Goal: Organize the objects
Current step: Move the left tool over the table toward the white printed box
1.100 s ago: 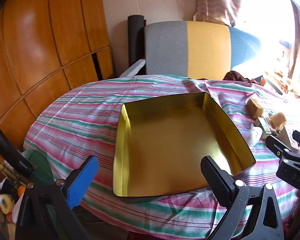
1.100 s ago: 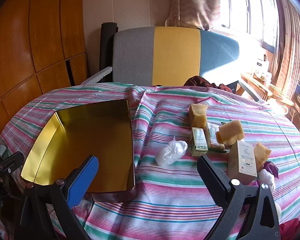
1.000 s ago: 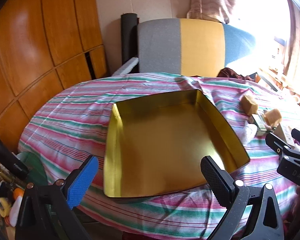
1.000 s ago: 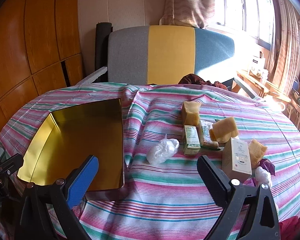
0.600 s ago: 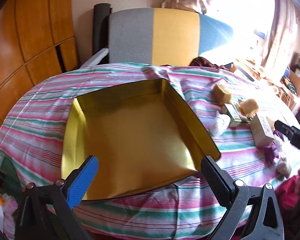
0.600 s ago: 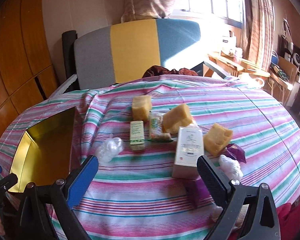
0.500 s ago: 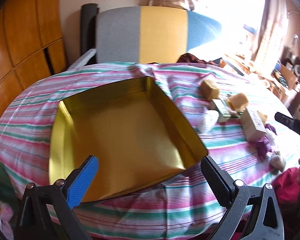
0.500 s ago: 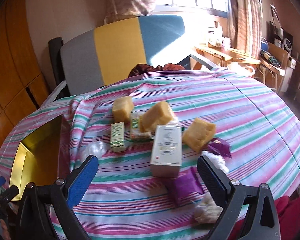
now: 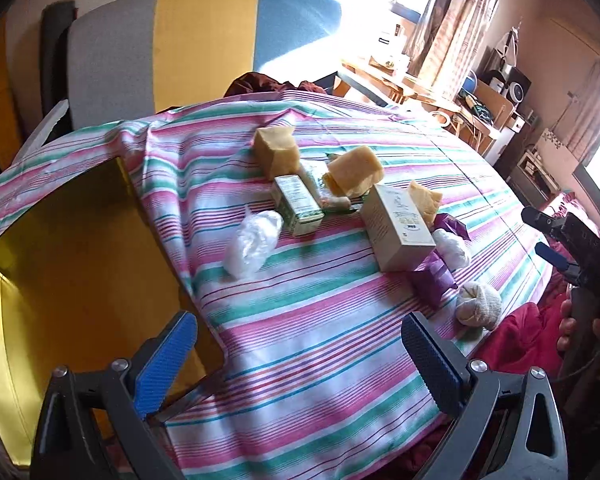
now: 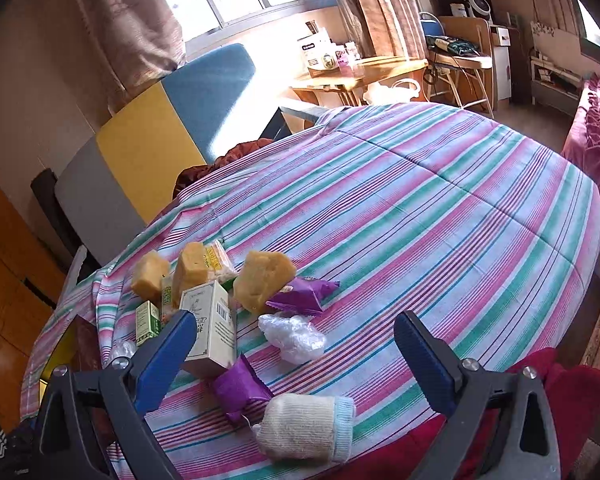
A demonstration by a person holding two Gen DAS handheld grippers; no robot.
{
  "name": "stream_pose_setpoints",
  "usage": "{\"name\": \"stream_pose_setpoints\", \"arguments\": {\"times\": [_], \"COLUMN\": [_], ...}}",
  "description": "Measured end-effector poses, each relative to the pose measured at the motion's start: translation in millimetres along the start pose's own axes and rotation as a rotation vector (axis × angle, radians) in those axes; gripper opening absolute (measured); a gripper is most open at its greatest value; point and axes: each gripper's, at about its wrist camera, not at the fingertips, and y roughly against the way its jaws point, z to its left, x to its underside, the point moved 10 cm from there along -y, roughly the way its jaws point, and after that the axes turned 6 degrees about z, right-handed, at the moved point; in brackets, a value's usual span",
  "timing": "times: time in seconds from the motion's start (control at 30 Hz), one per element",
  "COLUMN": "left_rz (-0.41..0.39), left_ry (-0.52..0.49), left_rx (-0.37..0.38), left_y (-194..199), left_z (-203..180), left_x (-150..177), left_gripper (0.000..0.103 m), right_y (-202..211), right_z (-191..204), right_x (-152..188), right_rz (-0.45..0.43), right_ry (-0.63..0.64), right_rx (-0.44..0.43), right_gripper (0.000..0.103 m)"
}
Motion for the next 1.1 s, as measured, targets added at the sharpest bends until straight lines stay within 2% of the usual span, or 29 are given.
{"name": "stream_pose_setpoints", "arguments": {"times": [0.1, 0.27, 0.37, 0.63, 0.7, 0.73, 0.77, 0.83, 1.1], "left_rz": [0.011, 0.055, 0.072, 0.150, 0.169, 0.183, 0.200, 0.223, 0.132], "left_ry": [-0.053, -0.090, -0.124, -0.184, -0.192, -0.197, -0.196, -0.173, -0.154], "left_rx": [-0.035, 0.011, 0.008, -0.034, -0.047, -0.048, -0.036, -0.007, 0.035], "left_y": [-20, -57, -77, -135, -148, -154, -160, -165, -124], "left_z": [-18, -58, -80, -105, -107, -108, -108, -104, -80], "left_x": [-19, -51, -67, -88, -89, -89, -87, -82, -69], "left_gripper": [0.103, 0.103, 0.103, 0.103, 0.099, 0.086, 0.061, 0.053, 0.051], "right_y": [3, 5, 4, 1, 0, -1, -2, -4, -12], "right_z": [-1, -5, -4, -4, -4, -3, -3, -2, 1], "right_x": [-4, -6, -7, -7, -7, -6, -6, -5, 1], "right_rz": [-0.024, -0.033, -0.033, -0.022, -0.016, -0.010, -0.006, 0.001, 0.041], "right_ry": [-0.037, -0.082, -0.090, -0.106, -0.104, -0.103, -0.101, -0.099, -0.074], "right_rx": [-0.053, -0.098, -0.118, -0.149, -0.152, -0.154, -0.154, -0.154, -0.131], "right_gripper": [0.101, 0.101, 0.101, 0.101, 0.101, 0.101, 0.101, 0.101, 0.101]}}
